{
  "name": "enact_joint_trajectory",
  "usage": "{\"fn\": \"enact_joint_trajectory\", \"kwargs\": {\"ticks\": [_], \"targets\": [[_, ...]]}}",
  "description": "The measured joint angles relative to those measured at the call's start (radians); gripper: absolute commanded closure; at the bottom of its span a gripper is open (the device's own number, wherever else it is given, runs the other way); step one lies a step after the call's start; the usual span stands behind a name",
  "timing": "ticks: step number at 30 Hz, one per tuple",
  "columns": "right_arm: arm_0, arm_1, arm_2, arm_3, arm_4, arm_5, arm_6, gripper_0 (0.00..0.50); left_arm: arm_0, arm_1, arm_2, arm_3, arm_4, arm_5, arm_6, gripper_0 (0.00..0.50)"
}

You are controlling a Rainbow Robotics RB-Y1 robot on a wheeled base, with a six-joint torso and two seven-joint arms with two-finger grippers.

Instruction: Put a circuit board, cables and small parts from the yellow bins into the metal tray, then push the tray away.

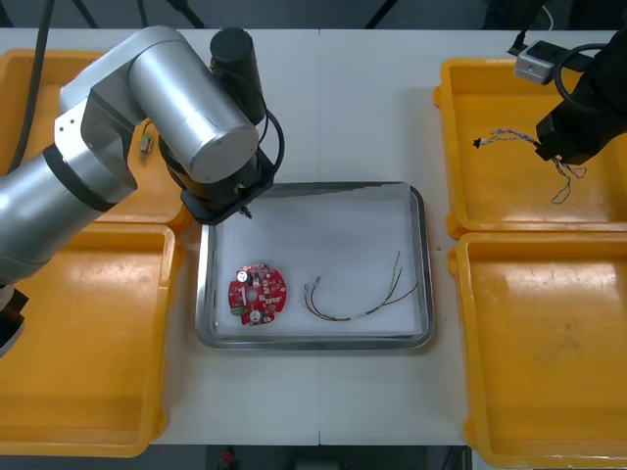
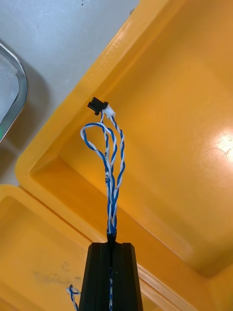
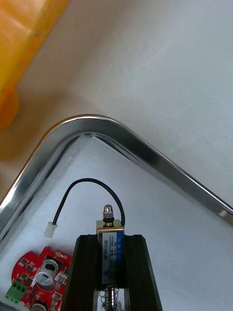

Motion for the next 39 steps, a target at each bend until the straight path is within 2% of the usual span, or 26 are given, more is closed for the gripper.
{"fn": "enact_joint_trajectory", "kwargs": {"ticks": [5, 16, 22, 23, 24, 25, 26, 27, 39], "targets": [[0.0, 0.0, 0.0, -0.003, 0.0, 0.0, -0.004, 0.5, 0.035, -0.017, -0.022, 0.0, -0.07, -0.028, 0.0, 0.497], [0.0, 0.0, 0.0, -0.003, -0.001, 0.001, -0.011, 0.5, 0.09, -0.033, -0.065, 0.0, -0.105, -0.078, 0.0, 0.499], [0.0, 0.0, 0.0, -0.003, -0.001, 0.001, -0.011, 0.5, 0.103, -0.049, -0.065, 0.0, -0.123, -0.086, 0.0, 0.477], [0.0, 0.0, 0.0, -0.003, -0.001, 0.001, -0.011, 0.5, 0.103, -0.052, -0.065, 0.0, -0.129, -0.086, 0.0, 0.374], [0.0, 0.0, 0.0, -0.003, -0.001, 0.001, -0.011, 0.5, 0.103, -0.055, -0.065, 0.0, -0.134, -0.087, 0.0, 0.352], [0.0, 0.0, 0.0, -0.003, -0.001, 0.001, -0.011, 0.5, 0.103, -0.058, -0.066, 0.0, -0.142, -0.087, 0.0, 0.28], [0.0, 0.0, 0.0, -0.003, -0.001, 0.001, -0.011, 0.5, 0.103, -0.061, -0.066, 0.0, -0.153, -0.087, 0.0, 0.232], [0.0, 0.0, 0.0, -0.003, -0.001, 0.001, -0.011, 0.5, 0.103, -0.064, -0.066, 0.0, -0.165, -0.087, 0.0, 0.208], [0.0, 0.0, 0.0, -0.003, -0.002, 0.001, -0.011, 0.5, 0.103, -0.071, -0.068, 0.0, -0.213, -0.087, 0.0, 0.086]]}}
